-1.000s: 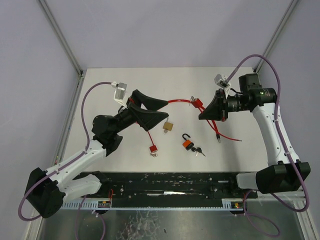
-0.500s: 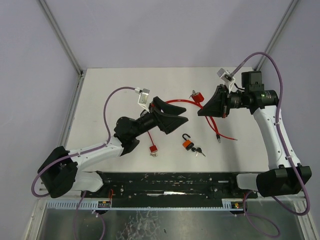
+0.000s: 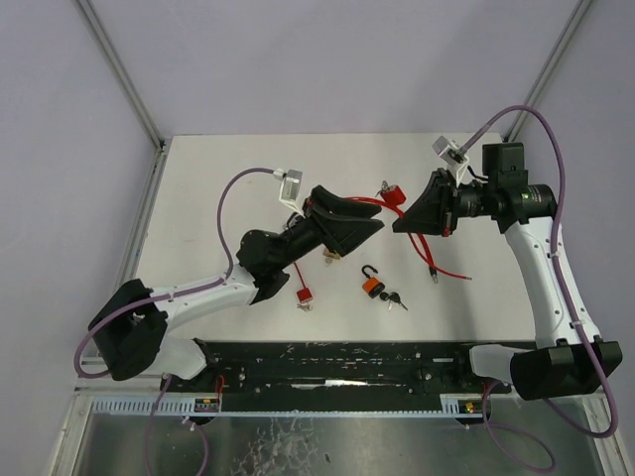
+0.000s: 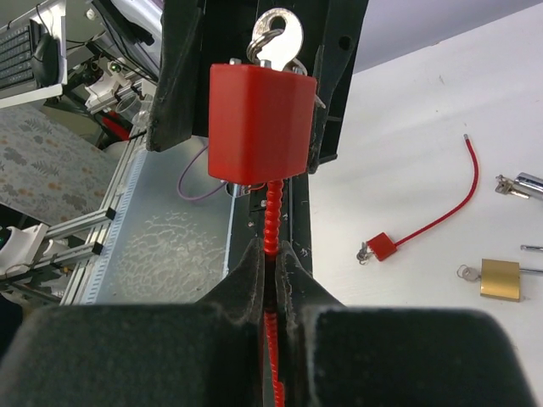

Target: Lock with the key

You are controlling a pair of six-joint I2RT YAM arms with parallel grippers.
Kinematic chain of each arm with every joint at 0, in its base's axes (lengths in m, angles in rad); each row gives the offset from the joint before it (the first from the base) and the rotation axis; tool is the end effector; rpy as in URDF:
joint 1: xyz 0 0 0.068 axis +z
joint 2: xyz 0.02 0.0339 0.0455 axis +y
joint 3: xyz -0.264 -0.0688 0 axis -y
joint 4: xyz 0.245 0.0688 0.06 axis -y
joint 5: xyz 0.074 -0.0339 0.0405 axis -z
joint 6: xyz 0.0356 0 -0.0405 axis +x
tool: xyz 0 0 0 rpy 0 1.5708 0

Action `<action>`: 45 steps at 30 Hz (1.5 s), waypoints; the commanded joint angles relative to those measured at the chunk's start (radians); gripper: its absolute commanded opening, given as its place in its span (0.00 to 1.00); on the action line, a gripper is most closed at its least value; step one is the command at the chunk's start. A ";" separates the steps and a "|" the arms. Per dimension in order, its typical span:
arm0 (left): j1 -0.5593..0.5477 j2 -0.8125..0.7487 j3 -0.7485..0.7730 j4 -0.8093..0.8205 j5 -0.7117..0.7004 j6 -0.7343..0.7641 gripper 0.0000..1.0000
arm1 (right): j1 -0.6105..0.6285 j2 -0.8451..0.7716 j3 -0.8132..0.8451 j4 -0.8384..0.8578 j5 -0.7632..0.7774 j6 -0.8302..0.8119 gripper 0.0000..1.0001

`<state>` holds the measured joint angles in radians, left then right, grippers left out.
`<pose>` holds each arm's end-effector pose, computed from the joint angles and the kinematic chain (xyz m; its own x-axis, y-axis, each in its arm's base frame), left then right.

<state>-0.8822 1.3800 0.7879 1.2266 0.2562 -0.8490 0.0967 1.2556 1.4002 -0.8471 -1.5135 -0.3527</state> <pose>0.1799 -0.2328 0.3500 -0.4091 -0.6455 -0.6449 0.8620 -0.0415 -0.5053 0.2255 0.0576 0.4100 -0.3396 -0.0528 -0.9391 -0.9391 -0.0371 0.3417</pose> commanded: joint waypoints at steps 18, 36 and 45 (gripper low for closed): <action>-0.008 0.097 0.116 0.073 -0.047 -0.046 0.46 | 0.080 -0.007 -0.042 0.023 -0.093 0.002 0.00; 0.000 0.132 0.122 0.140 -0.026 -0.084 0.00 | 0.091 0.008 -0.058 0.039 -0.020 0.013 0.13; 0.026 0.063 0.076 0.015 -0.155 -0.118 0.00 | 0.089 0.010 -0.067 0.025 0.092 -0.009 0.66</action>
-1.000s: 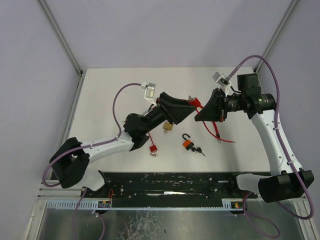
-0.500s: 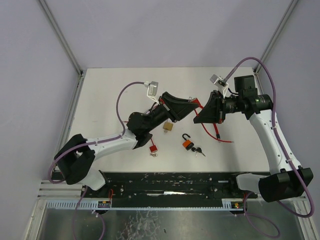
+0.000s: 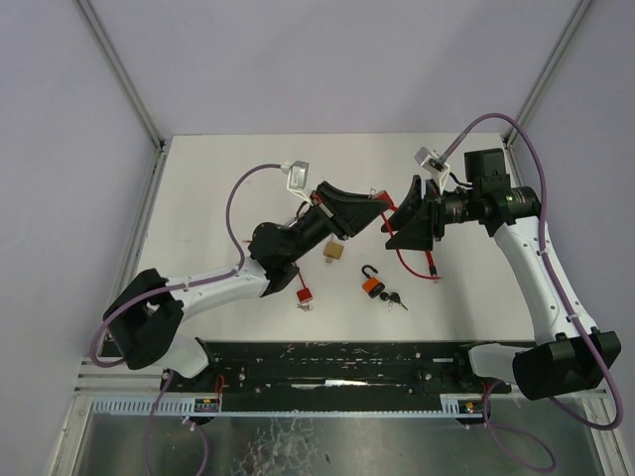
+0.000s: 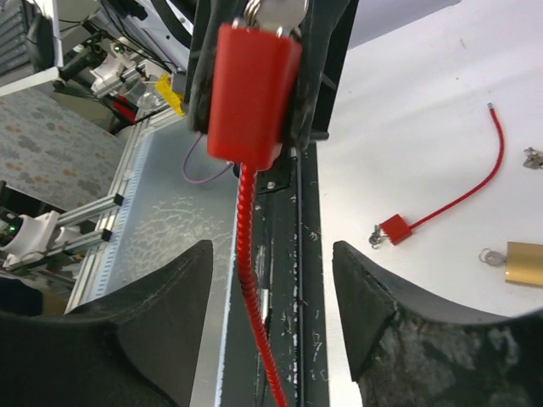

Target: Lock with the key

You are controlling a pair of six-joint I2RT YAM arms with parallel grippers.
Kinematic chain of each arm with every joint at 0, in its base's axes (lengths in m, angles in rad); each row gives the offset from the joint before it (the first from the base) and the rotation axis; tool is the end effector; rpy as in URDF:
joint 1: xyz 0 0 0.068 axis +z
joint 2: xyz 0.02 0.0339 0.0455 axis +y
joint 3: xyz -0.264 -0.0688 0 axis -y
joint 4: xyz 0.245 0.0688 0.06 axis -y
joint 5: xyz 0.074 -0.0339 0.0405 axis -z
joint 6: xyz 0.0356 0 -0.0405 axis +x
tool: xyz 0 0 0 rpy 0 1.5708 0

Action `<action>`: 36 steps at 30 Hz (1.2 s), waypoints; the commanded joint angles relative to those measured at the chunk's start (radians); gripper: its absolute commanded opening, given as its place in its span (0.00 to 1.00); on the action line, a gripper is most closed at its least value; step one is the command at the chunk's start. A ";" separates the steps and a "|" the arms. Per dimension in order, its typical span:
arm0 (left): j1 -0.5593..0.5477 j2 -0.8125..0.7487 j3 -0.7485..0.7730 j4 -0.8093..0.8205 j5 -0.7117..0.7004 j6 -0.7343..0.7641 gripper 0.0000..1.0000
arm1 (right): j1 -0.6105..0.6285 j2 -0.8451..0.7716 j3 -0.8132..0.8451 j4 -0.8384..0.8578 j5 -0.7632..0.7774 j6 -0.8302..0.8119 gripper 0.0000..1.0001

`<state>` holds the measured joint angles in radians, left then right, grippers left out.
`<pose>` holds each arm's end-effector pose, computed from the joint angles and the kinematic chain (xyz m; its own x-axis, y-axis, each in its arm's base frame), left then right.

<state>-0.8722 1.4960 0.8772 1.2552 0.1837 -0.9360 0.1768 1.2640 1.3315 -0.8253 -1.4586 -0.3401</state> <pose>0.2023 -0.2510 0.3483 -0.4556 -0.6884 -0.5643 0.8103 -0.0582 -0.5832 0.2274 0.0766 0.3880 -0.3943 -0.1084 -0.9126 -0.9141 -0.0561 0.4016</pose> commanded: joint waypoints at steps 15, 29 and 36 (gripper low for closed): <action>0.076 -0.085 -0.003 -0.142 -0.115 -0.224 0.00 | 0.003 0.006 0.014 -0.094 0.167 -0.211 0.74; 0.100 -0.161 -0.084 -0.251 -0.274 -0.277 0.00 | -0.088 -0.020 0.004 0.000 0.158 -0.050 0.83; 0.127 -0.130 -0.034 -0.304 -0.112 -0.159 0.00 | -0.106 -0.033 -0.011 0.023 0.155 -0.020 0.83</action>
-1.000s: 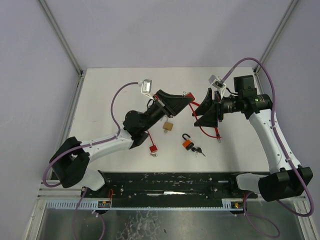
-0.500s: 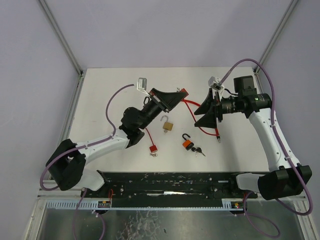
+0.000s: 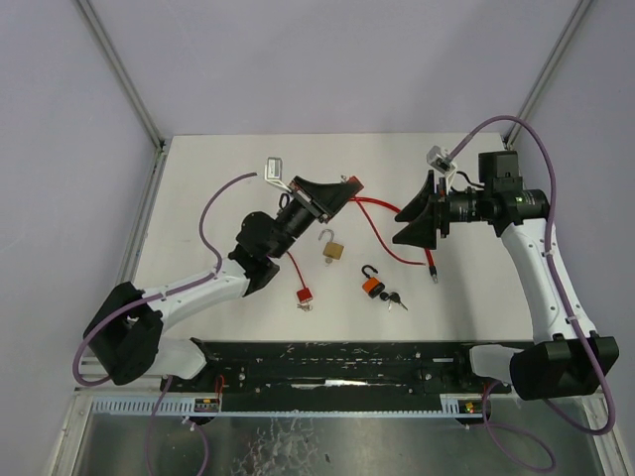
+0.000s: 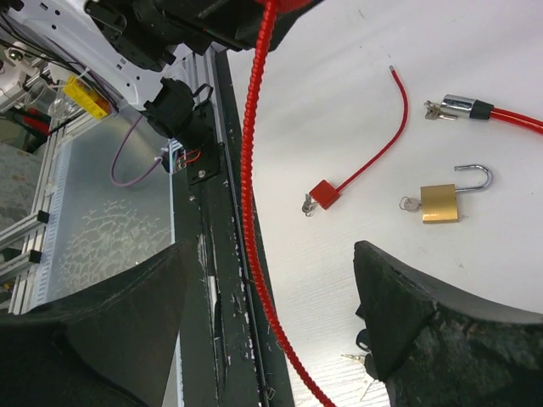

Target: Lock with the key

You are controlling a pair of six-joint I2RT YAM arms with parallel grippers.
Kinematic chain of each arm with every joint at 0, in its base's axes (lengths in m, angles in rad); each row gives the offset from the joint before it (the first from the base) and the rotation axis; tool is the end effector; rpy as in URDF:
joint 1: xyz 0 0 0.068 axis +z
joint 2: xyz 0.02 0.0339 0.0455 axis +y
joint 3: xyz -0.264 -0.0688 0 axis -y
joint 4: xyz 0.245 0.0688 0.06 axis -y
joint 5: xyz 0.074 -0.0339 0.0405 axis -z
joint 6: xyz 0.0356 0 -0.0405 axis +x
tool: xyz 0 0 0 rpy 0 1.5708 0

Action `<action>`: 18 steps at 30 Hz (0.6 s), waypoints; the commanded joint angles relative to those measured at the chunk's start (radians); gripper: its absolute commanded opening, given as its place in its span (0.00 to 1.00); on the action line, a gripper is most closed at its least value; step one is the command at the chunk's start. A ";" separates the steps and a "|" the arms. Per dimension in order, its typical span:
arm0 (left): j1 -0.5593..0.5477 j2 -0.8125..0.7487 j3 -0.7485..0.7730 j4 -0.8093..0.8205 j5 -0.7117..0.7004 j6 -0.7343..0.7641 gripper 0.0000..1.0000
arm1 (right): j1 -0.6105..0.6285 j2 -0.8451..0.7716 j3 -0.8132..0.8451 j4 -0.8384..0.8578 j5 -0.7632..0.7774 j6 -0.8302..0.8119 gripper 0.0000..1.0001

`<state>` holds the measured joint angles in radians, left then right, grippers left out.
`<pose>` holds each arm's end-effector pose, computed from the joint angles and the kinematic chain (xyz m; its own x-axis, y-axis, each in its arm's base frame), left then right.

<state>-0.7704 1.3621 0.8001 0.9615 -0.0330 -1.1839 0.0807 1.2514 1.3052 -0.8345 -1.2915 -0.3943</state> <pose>0.2201 -0.2119 0.3346 -0.5191 -0.7860 -0.3357 0.5129 0.0278 -0.8580 0.2345 0.0533 0.3782 -0.3776 -0.1368 -0.9158 -0.9184 0.1811 0.3517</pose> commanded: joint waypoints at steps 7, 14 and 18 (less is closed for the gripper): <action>0.060 0.041 0.227 -0.399 0.562 0.574 0.00 | -0.011 0.029 0.174 -0.132 0.027 -0.152 0.84; 0.060 0.031 0.307 -0.679 0.683 0.940 0.00 | -0.010 0.058 0.223 -0.285 -0.043 -0.369 0.99; 0.058 0.039 0.342 -0.818 0.721 1.110 0.00 | -0.010 0.071 0.226 -0.332 -0.074 -0.500 1.00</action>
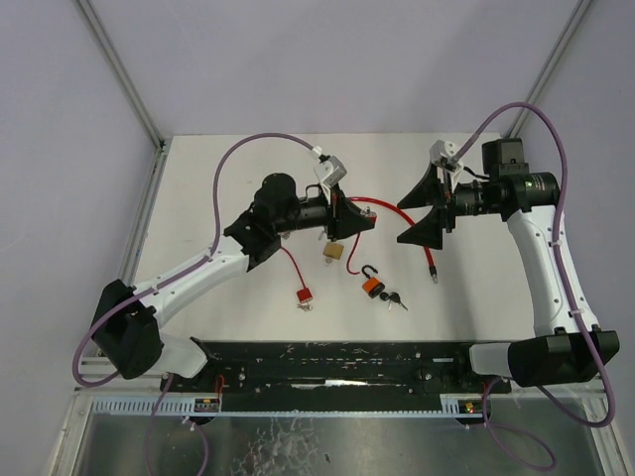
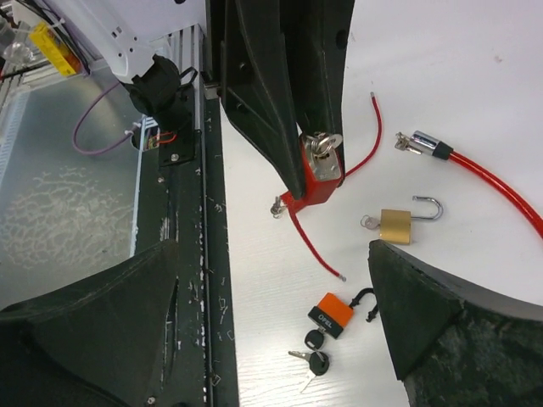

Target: Lock with the key

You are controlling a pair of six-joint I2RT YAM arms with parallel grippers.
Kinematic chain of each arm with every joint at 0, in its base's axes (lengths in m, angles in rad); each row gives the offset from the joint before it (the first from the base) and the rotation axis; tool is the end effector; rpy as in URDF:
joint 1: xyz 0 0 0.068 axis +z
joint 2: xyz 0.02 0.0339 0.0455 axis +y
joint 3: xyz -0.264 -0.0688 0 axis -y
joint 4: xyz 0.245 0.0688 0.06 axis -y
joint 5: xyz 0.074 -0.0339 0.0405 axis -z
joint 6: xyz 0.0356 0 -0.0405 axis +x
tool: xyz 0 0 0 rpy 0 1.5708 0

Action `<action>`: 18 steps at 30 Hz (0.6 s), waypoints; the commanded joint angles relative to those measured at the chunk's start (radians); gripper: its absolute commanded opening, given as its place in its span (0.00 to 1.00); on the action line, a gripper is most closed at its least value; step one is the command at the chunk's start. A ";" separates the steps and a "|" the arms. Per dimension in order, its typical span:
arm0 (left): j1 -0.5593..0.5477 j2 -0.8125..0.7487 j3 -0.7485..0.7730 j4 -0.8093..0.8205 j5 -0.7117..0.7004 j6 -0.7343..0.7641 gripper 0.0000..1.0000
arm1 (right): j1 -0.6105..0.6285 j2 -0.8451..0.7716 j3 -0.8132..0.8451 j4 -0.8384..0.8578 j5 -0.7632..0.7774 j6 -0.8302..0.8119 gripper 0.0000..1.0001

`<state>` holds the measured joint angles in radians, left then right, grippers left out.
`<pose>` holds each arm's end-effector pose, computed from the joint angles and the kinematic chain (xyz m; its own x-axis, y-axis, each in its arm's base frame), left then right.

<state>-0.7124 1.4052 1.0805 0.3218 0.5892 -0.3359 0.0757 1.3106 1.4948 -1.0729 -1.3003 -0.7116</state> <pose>0.2379 -0.2316 0.3523 -0.3198 -0.0859 -0.9436 0.9094 0.2517 -0.3311 0.2313 0.0519 0.4076 -0.1774 -0.1885 -0.9659 -0.9795 0.1287 0.1548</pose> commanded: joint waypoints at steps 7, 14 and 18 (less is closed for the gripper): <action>-0.007 0.007 0.074 -0.254 0.156 0.388 0.00 | 0.068 0.050 0.068 -0.324 -0.042 -0.683 0.97; -0.058 0.024 0.085 -0.322 0.183 0.487 0.00 | 0.154 0.080 0.076 -0.359 0.049 -0.820 0.83; -0.070 0.027 0.085 -0.342 0.193 0.513 0.00 | 0.176 0.091 0.075 -0.365 0.069 -0.857 0.73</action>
<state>-0.7715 1.4303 1.1217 0.0010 0.7475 0.1028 0.2291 1.3949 1.5249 -1.3903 -1.2503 -1.4601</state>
